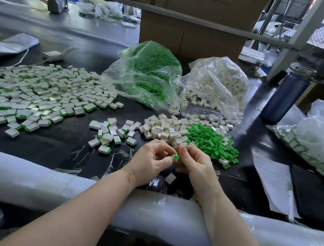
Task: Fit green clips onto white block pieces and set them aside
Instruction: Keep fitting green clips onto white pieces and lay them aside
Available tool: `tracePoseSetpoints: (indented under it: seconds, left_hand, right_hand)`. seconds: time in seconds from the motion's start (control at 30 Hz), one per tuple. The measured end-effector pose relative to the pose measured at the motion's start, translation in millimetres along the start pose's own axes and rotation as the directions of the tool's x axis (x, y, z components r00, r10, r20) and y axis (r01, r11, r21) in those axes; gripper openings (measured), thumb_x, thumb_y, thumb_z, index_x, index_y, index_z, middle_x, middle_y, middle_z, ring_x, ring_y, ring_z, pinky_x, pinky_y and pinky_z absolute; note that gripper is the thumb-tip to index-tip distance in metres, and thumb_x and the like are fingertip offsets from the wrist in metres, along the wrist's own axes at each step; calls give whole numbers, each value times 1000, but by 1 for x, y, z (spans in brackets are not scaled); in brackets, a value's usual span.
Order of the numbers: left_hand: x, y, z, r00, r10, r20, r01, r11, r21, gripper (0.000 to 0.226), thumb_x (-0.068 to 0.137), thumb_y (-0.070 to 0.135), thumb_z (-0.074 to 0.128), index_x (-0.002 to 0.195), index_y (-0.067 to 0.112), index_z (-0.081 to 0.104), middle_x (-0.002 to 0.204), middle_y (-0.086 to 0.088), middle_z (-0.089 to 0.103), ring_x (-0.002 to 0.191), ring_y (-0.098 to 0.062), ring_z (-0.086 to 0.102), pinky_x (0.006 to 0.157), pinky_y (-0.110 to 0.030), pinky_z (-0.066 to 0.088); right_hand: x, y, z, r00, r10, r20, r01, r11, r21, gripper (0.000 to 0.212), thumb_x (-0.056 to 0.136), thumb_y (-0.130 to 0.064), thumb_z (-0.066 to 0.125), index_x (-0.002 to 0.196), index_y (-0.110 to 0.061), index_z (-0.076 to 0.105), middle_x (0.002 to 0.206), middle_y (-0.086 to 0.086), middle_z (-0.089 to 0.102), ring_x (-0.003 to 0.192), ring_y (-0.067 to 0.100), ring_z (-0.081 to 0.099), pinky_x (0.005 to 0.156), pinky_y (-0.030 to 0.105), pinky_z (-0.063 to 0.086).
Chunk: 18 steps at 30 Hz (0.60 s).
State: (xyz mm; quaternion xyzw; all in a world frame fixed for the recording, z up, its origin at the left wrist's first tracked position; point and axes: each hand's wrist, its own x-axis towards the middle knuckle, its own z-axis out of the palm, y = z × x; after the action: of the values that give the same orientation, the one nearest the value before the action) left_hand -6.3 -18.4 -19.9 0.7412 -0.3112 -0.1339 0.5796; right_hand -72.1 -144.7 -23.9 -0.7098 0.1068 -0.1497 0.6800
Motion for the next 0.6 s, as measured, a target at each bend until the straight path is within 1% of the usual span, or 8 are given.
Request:
tracePoseSetpoints:
  seconds: [0.03, 0.1, 0.23, 0.37, 0.43, 0.5, 0.53, 0.6]
  left_hand:
    - [0, 1, 0, 1000, 10, 0, -10, 1000, -2, 11, 85, 5, 63, 83, 16, 65, 90, 3, 50, 70, -6, 49, 67, -8, 42]
    - [0, 1, 0, 1000, 12, 5, -12, 1000, 10, 14, 85, 6, 63, 84, 20, 64, 94, 2, 44, 70, -5, 46, 68, -4, 40]
    - [-1, 0, 1, 998, 27, 51, -32, 995, 94, 16, 86, 4, 61, 96, 14, 67, 94, 0, 39, 73, -8, 43, 73, -5, 39]
    - [-1, 0, 1, 998, 19, 62, -27, 991, 129, 17, 84, 1, 60, 98, 8, 68, 99, -5, 39, 76, -11, 45, 74, -9, 40]
    - [-1, 0, 1, 998, 17, 62, -24, 993, 115, 16, 84, 3, 62, 97, 10, 68, 103, -7, 39, 76, -10, 45, 72, -9, 40]
    - [-1, 1, 1, 998, 19, 55, -24, 995, 93, 15, 84, 4, 63, 97, 11, 68, 105, -7, 39, 74, -8, 45, 70, -8, 39]
    - [-1, 1, 1, 998, 21, 55, -26, 996, 87, 15, 84, 3, 63, 97, 11, 68, 105, -7, 38, 73, -8, 45, 70, -8, 40]
    - [-1, 1, 1, 998, 20, 64, -25, 997, 80, 14, 85, 2, 61, 95, 10, 67, 106, -6, 38, 73, -10, 46, 69, -8, 40]
  right_hand:
    - [0, 0, 0, 999, 5, 35, -3, 999, -33, 20, 94, -20, 50, 93, -6, 65, 74, 3, 66, 64, 8, 64, 57, 17, 50]
    - [-1, -2, 2, 997, 13, 81, -10, 999, -43, 22, 95, -21, 48, 91, -11, 68, 69, -1, 66, 62, 7, 64, 56, 16, 49]
    - [-1, -1, 0, 995, 10, 100, -10, 1000, -5, 19, 91, -14, 55, 84, -17, 72, 63, -4, 67, 60, 5, 61, 56, 15, 49]
    - [-1, -1, 0, 993, 12, 114, -11, 1000, -5, 16, 90, -10, 57, 82, -16, 70, 61, -6, 67, 58, 2, 60, 56, 14, 48]
    - [0, 0, 1, 992, 21, 122, -15, 999, -44, 16, 91, -14, 55, 82, -13, 68, 65, -5, 66, 62, 4, 60, 59, 16, 48]
    - [1, 1, 2, 991, 24, 129, -8, 992, -125, 19, 93, -19, 51, 83, -9, 65, 72, 4, 63, 68, 12, 58, 63, 22, 48]
    - [1, 1, 2, 991, 27, 132, -7, 989, -150, 20, 94, -20, 50, 84, -8, 63, 73, 7, 61, 68, 16, 57, 64, 25, 48]
    - [0, 1, 2, 989, 38, 142, -21, 992, -123, 20, 94, -20, 49, 84, -7, 61, 69, 8, 59, 62, 17, 56, 59, 27, 48]
